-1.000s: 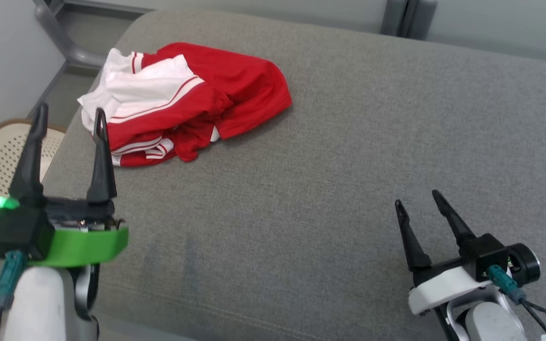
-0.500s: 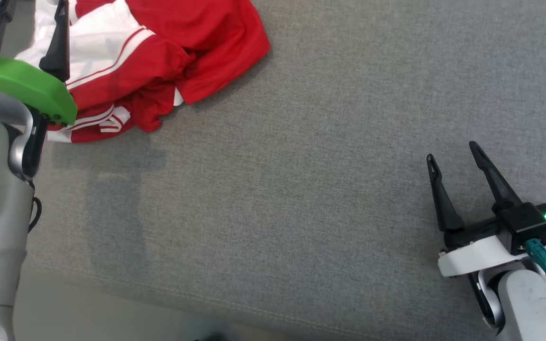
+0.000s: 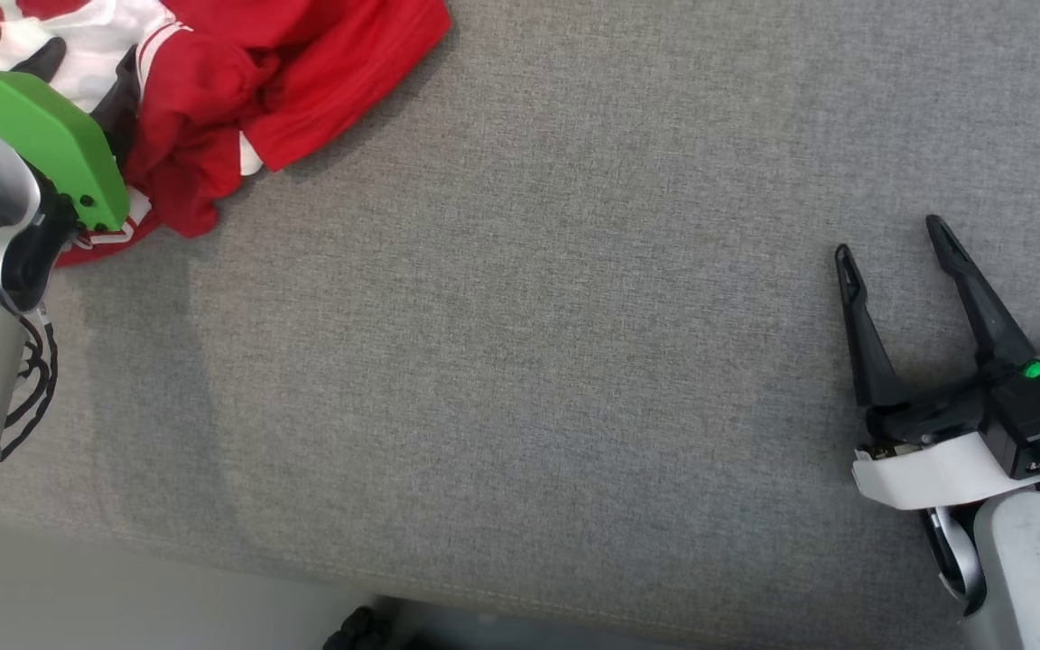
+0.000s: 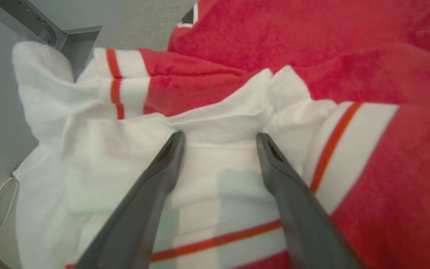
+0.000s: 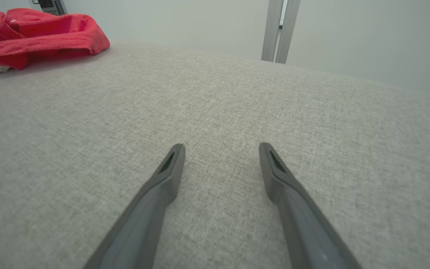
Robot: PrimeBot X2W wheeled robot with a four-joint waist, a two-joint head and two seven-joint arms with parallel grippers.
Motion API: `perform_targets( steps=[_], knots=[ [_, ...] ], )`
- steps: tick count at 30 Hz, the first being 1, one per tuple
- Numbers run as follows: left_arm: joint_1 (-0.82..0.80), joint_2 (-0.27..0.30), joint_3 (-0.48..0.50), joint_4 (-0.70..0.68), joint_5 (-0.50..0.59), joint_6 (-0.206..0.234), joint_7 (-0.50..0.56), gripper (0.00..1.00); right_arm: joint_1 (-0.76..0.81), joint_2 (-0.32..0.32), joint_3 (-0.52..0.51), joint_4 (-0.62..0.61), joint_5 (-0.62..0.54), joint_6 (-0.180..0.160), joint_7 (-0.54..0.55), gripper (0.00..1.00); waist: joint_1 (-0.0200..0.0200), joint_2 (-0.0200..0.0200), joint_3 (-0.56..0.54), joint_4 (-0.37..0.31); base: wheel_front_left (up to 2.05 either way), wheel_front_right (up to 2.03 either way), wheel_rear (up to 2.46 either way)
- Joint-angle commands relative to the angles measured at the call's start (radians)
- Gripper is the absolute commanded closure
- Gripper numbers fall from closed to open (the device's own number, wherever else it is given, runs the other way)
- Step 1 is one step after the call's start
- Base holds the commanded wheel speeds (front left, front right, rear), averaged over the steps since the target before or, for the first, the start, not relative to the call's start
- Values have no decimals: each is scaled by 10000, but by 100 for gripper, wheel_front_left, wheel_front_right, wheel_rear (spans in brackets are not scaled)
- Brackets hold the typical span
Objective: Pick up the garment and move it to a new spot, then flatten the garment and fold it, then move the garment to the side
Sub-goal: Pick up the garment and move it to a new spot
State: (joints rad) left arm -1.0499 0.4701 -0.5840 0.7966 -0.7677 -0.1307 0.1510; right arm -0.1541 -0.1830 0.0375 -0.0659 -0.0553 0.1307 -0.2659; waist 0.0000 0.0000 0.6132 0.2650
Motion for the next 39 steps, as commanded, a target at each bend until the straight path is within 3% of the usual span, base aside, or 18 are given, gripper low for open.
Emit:
perform_targets(
  steps=[1, 6, 7, 8, 9, 15, 21, 35, 39],
  knots=[
    [-94, -4, -255, 201, -237, 13, 22, 0, -135, -90, -35, 183, -13, 1, 25, 0, 0, 0, 284, -21, 0, 0, 0],
    [-147, -160, -1046, 531, -867, 12, 149, 0, -185, -158, -105, 27, 9, 1, 28, 0, 0, 0, 506, 38, 0, 0, 0],
    [-159, -147, -1302, 514, -917, -1, 175, 53, -188, -175, -121, 11, 9, 1, 33, 0, 0, 0, 535, 54, 0, 0, 0],
    [-214, -87, -1507, 501, -894, -5, 20, 95, -197, -193, -126, 4, 11, 1, 36, 0, 0, 0, 557, 64, 0, 0, 0],
    [-301, 3, -1665, 500, -806, -4, -205, 100, -216, -210, -135, 8, 14, 1, 36, 0, 0, 0, 577, 74, 0, 0, 0],
    [-930, 484, -2240, 783, -630, 20, -2347, 100, -336, -49, -41, 109, 79, 1, 36, 0, 0, 0, 293, 49, 0, 0, 0],
    [-1135, 787, -2288, 583, -1396, 20, -3408, 100, -313, 322, 241, 289, 222, 4, 24, 0, 0, 0, -537, -95, 0, 0, 0],
    [-1945, 2222, -2950, -1618, -1477, 20, -3361, 100, -424, 1196, 880, 902, 627, 3, 11, 0, 0, 0, -2800, -1198, 0, 0, 0],
    [-2131, 2292, -2885, -2382, -1588, 369, -2898, 100, -527, 1297, 924, 943, 791, 3, 11, 0, 0, 0, -3143, -1908, 0, 0, 0]
  ],
)
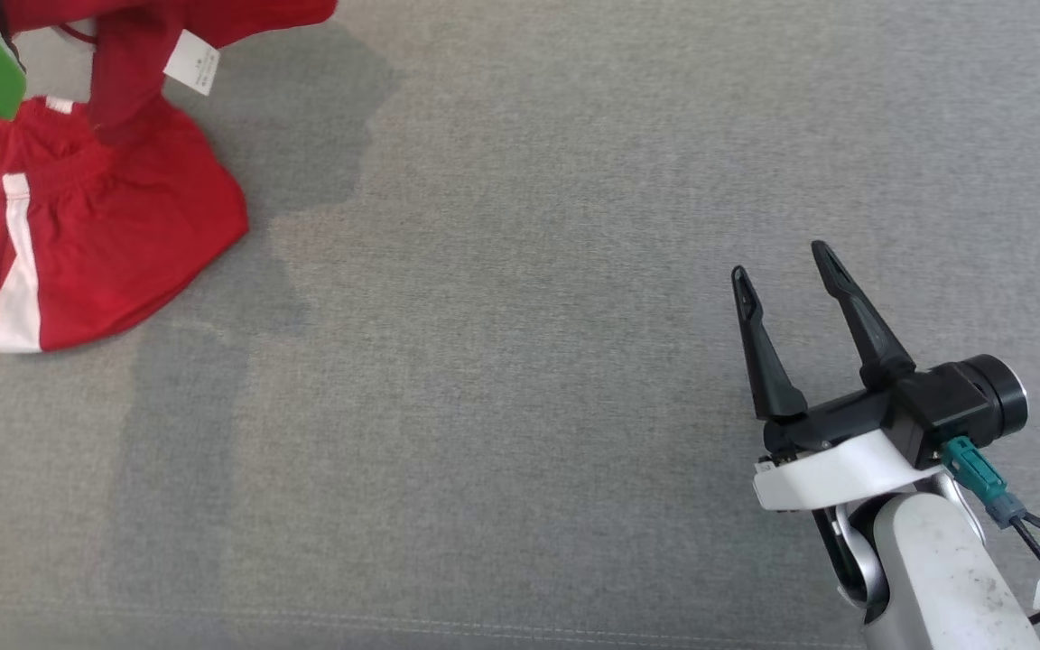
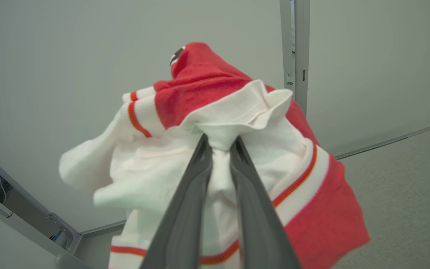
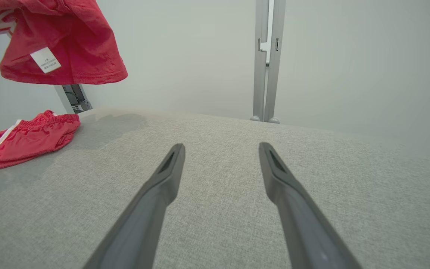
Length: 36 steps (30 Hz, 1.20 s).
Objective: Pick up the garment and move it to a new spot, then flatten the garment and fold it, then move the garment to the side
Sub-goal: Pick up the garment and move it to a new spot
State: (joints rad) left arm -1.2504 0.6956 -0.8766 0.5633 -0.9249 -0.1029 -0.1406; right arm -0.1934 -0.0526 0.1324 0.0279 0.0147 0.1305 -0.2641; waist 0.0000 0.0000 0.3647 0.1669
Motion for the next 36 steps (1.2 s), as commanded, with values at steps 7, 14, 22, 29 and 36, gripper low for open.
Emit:
perform_targets(
  steps=[7, 14, 22, 29, 36],
  knots=[
    [-168, -214, 51, -1404, -281, 975, 895, 100, -419, 23, -148, -143, 949, 5, -6, 0, 0, 0, -677, -2573, 0, 0, 0],
    [166, -807, -184, -1951, -329, 1457, 1021, 100, -488, 24, -296, -235, 1314, 5, -6, 0, 0, 0, -515, -4120, 0, 0, 0],
    [707, -1993, -770, -1298, -169, 1481, 661, 100, -689, 29, -404, -377, 1726, 5, -6, 0, 0, 0, 253, -5277, 0, 0, 0],
    [1505, -2948, -1319, 417, -101, 1047, -45, 100, -827, 31, -392, -484, 2022, 5, -6, 0, 0, 0, 936, -5748, 0, 0, 0],
    [2341, -3825, -1413, 1943, -292, 380, -916, 0, -555, 26, -429, -311, 1923, 5, -6, 0, 0, 0, 682, -5579, 0, 0, 0]
  ],
)
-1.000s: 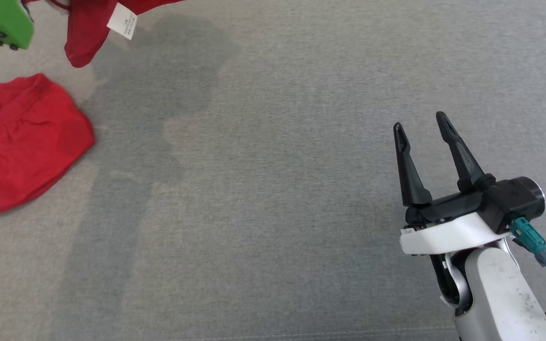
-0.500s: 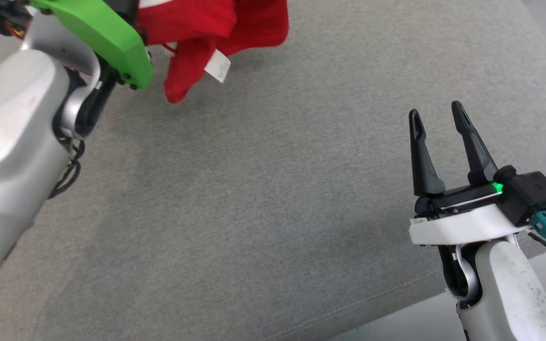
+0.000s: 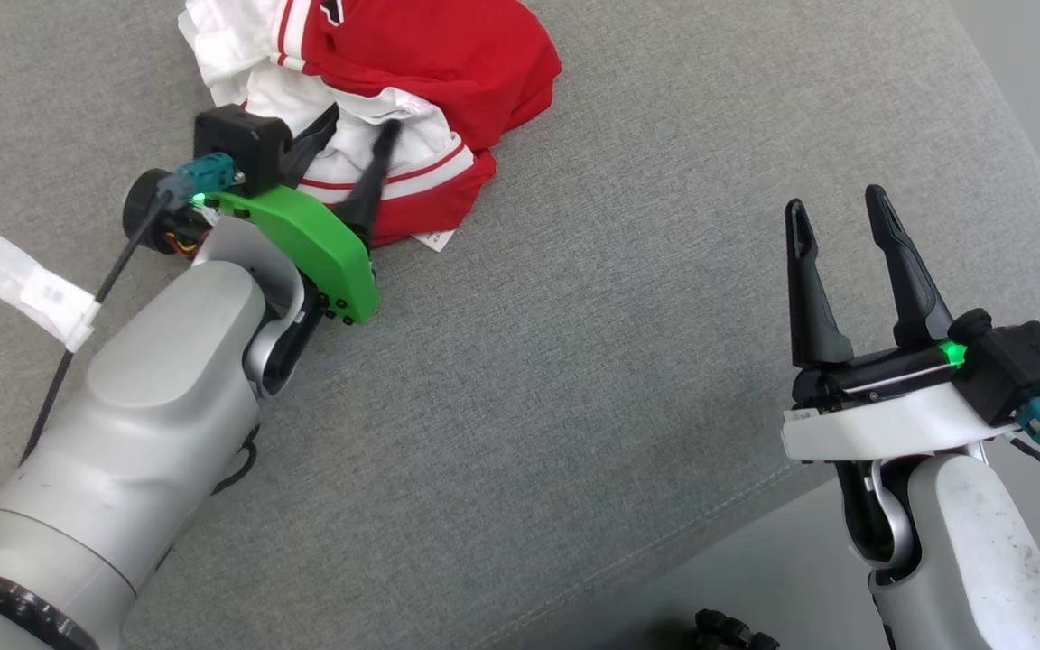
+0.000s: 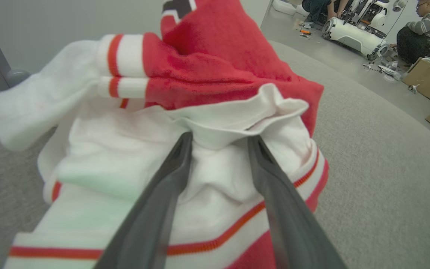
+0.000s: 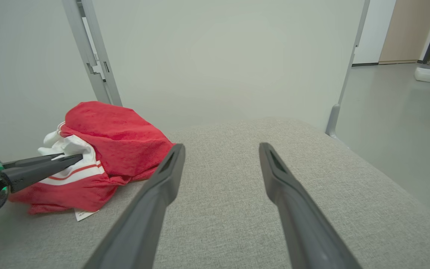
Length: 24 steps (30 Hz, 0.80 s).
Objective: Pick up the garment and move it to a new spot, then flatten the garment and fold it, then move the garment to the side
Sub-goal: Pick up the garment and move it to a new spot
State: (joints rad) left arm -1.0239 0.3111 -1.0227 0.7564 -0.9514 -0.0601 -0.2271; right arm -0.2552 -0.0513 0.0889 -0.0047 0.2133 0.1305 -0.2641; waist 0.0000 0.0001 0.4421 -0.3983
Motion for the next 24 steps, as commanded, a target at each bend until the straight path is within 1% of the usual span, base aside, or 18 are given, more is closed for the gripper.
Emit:
perform_targets(
  steps=[1, 3, 5, 8, 12, 14, 18, 21, 23, 24],
  knots=[
    [166, -47, 101, 103, 76, -58, -193, 0, 121, 15, 18, 36, -126, 5, -6, 0, 0, -1, -239, 197, 0, 0, 0],
    [412, -174, 239, 88, 362, 65, -338, 0, 252, 10, 30, 79, -244, 5, -6, 0, 0, -1, -556, 474, 0, 0, 0],
    [619, -186, 897, -479, 830, 382, -388, 0, 358, 6, 104, 127, -396, 5, -6, 0, 0, -1, -893, 775, 0, 0, 0],
    [2069, -129, 2291, -1827, 1688, 810, -366, 0, 559, -1, 183, 242, -646, 5, -6, 0, 0, -1, -1541, 1306, 0, 0, 0],
    [4125, -118, 3903, -3437, 2909, 1183, -374, 0, 841, -3, 350, 407, -842, 5, -6, 0, 0, -1, -2402, 2005, 0, 0, 0],
    [5224, -243, 4689, -4133, 3437, 1330, -373, 0, 1022, -8, 405, 494, -902, 5, -6, 0, 0, -1, -2824, 2328, 0, 0, 0],
    [7187, -644, 6359, -5416, 4466, 1382, -374, 0, 1346, -6, 533, 622, -976, 5, -6, 0, 0, -1, -3489, 2840, 0, 0, 0],
    [8390, -1015, 7423, -6110, 5211, 1249, -375, 0, 1537, -6, 614, 706, -983, 5, -6, 0, 0, -1, -3792, 3070, 0, 0, 0],
    [9098, -1385, 8104, -6617, 5709, 1139, -375, 0, 1643, -8, 635, 757, -987, 5, -6, 0, 0, -1, -3924, 3192, 0, 0, 0],
    [9518, -1657, 8524, -6858, 5862, 1055, -375, 0, 1712, -5, 631, 776, -992, 5, -6, 0, 0, -1, -3983, 3247, 0, 0, 0]
  ],
)
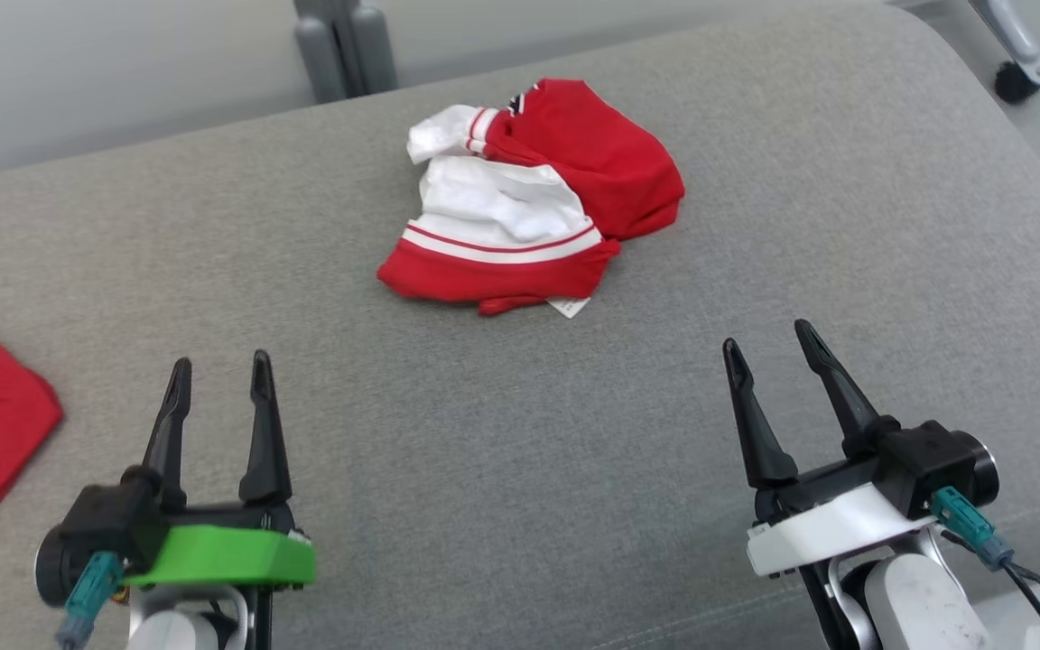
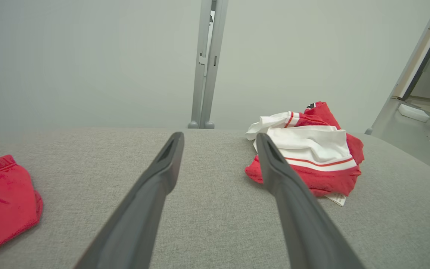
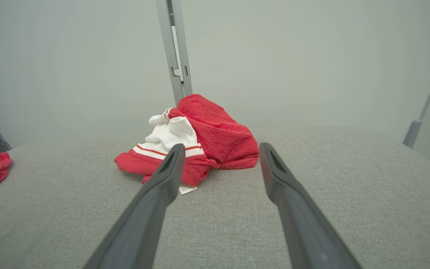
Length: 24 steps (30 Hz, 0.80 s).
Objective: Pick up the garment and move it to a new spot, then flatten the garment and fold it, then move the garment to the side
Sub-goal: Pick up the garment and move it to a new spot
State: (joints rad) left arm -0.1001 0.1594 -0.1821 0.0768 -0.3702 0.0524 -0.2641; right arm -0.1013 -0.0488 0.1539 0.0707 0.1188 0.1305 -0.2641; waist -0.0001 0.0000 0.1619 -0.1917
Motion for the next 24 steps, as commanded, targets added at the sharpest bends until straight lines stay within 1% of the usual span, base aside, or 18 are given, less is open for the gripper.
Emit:
perform_targets(
  steps=[1, 2, 4, 6, 8, 10, 11, 14, 18, 24],
  knots=[
    [557, -317, 389, -277, 237, -163, -5, 0, 234, -30, -26, 46, -50, 5, -6, 0, 1, 0, -1227, 1236, 0, 0, 0],
    [848, -474, 716, -538, 543, -279, -5, 0, 311, -30, -42, 78, -56, 5, -6, 0, 1, 0, -1279, 1299, 0, 0, 0],
    [1367, -788, 1222, -929, 794, -489, -6, 0, 493, -28, -70, 136, -66, 5, -6, 0, 1, 0, -1392, 1409, 0, 0, 0],
    [1887, -968, 1570, -1233, 1208, -628, -6, 0, 692, -28, -35, 205, -95, 5, -5, 0, 1, 0, -1507, 1480, 0, 0, 0],
    [2296, -1042, 1834, -1529, 1526, -673, -6, 0, 889, -27, 17, 257, -89, 5, -5, 0, 1, 0, -1613, 1534, 0, 0, 0],
    [2703, -1083, 1900, -1638, 1585, -713, -6, 0, 1099, -28, 73, 285, -65, 5, -5, 0, 1, 0, -1702, 1573, 0, 0, 0],
    [2838, -1085, 1886, -1651, 1506, -666, -5, 0, 1188, -28, 77, 294, -67, 5, -5, 0, 1, 0, -1728, 1600, 0, 0, 0],
    [3180, -1087, 1758, -1462, 1393, -666, -6, 0, 1398, -27, 43, 347, -51, 5, -5, 0, 1, 0, -1800, 1684, 0, 0, 0],
    [3300, -1089, 1671, -1143, 1351, -679, -6, 0, 1475, -27, 55, 391, -13, 5, -5, 0, 1, 0, -1821, 1746, 0, 0, 0],
    [3175, -1089, 1577, -898, 1702, -752, -6, 0, 1340, -28, 194, 418, 14, 5, -5, 0, 1, 0, -1818, 1778, 0, 0, 0]
  ],
)
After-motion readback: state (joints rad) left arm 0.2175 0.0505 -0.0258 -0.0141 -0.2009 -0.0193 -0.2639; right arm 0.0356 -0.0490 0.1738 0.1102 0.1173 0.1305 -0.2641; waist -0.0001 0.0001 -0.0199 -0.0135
